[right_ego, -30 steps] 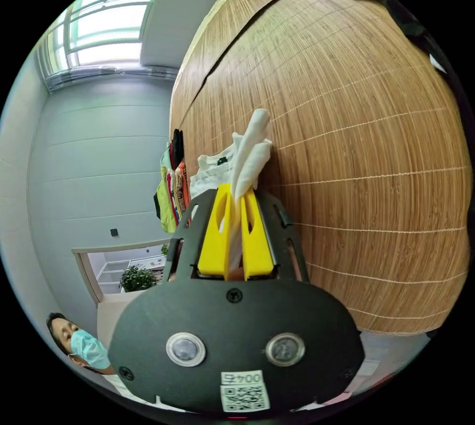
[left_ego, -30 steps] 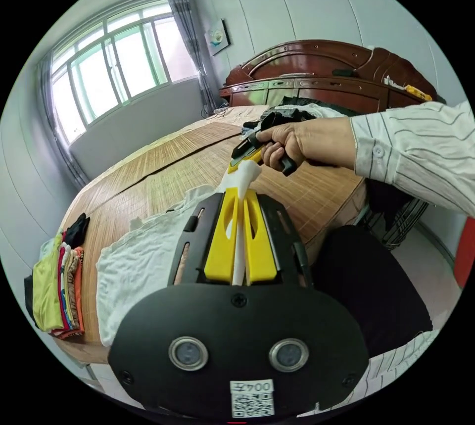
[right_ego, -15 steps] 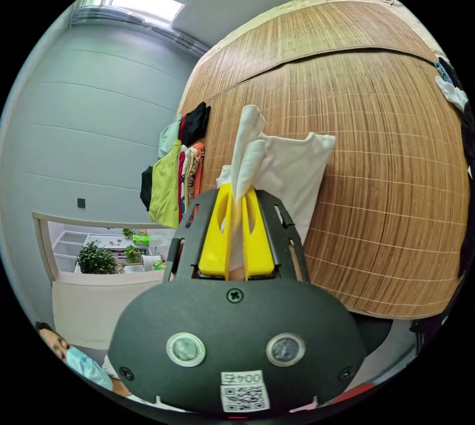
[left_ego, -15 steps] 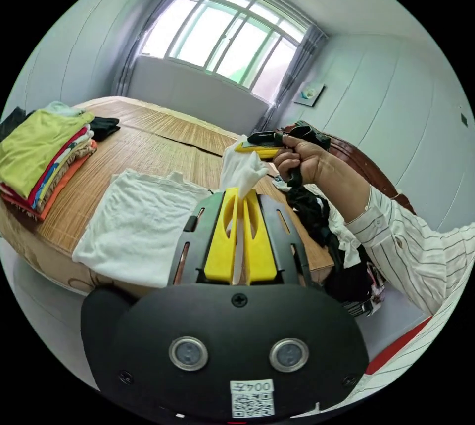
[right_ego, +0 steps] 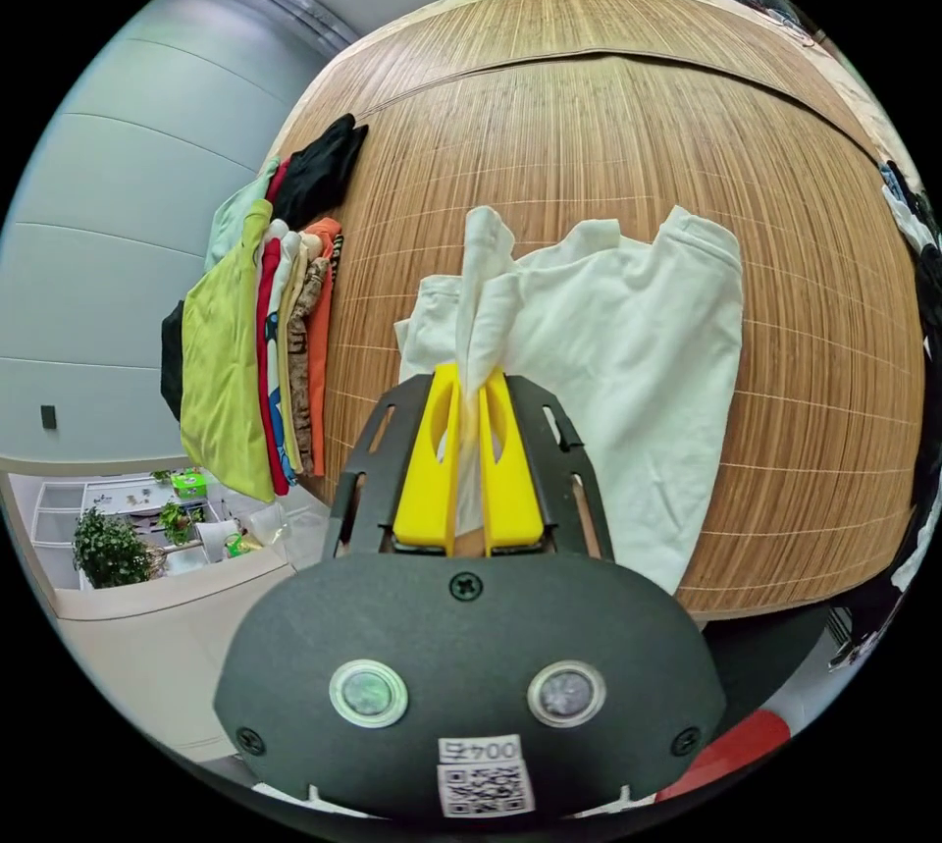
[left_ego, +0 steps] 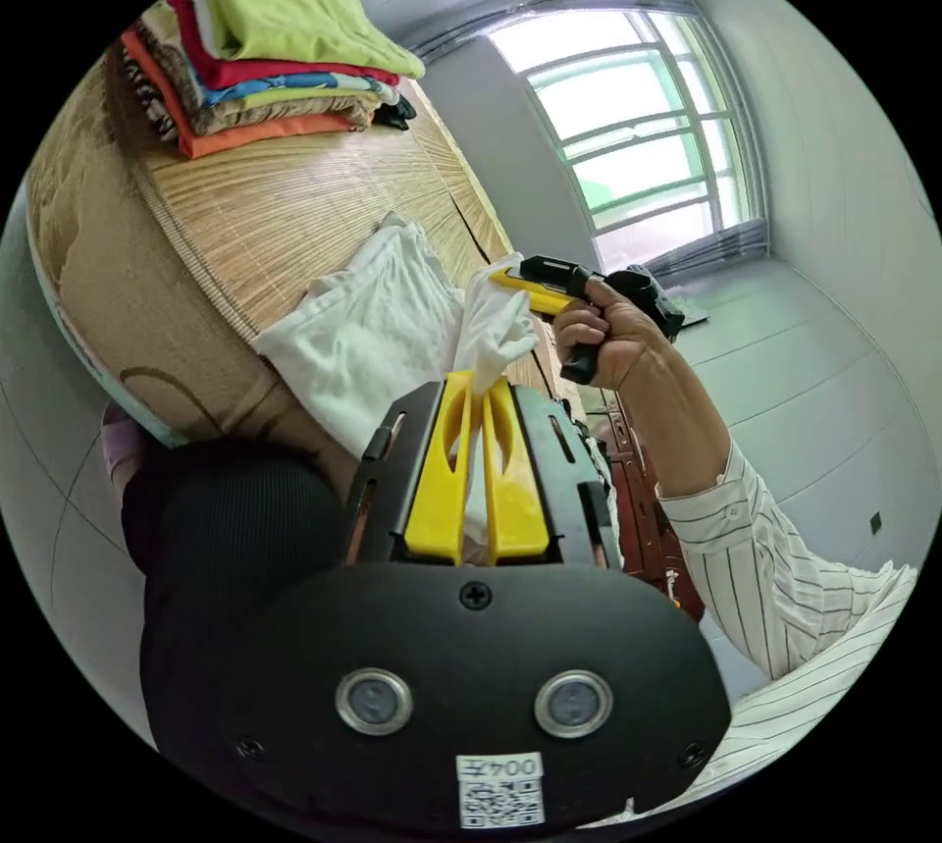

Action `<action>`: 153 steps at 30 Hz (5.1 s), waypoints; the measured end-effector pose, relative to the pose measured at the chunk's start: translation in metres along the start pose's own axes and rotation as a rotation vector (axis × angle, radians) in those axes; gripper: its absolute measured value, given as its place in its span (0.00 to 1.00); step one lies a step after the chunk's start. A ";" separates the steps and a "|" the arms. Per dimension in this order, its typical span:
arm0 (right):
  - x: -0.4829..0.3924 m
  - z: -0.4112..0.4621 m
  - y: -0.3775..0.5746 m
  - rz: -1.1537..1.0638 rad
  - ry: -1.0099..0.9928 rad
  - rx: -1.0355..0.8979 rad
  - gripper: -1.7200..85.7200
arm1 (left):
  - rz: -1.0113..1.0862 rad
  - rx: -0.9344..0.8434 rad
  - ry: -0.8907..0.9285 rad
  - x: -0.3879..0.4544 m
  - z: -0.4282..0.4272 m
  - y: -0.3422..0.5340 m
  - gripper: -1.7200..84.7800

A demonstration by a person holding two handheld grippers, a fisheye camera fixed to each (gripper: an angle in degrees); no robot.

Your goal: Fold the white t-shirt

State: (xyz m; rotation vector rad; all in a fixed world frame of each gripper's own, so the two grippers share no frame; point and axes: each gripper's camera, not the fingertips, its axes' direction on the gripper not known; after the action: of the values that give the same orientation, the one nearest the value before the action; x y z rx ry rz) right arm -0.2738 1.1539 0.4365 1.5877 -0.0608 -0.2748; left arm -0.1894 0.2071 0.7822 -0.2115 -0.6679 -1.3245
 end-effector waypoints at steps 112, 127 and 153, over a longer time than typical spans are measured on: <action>0.050 -0.055 0.329 -0.379 0.035 0.310 0.02 | 0.312 -0.043 -0.073 0.110 0.060 0.291 0.02; 0.060 0.000 0.495 -0.546 0.304 0.438 0.13 | 0.226 -0.135 -0.276 0.055 0.223 0.319 0.02; 0.027 0.042 0.543 -0.662 0.494 0.510 0.08 | 0.201 -0.167 -0.298 0.003 0.234 0.367 0.02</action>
State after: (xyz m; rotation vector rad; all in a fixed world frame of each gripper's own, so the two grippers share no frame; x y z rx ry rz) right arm -0.1851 1.0856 0.9706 2.1095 0.8482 -0.3873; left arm 0.0790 0.4174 1.0528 -0.6052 -0.7648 -1.1649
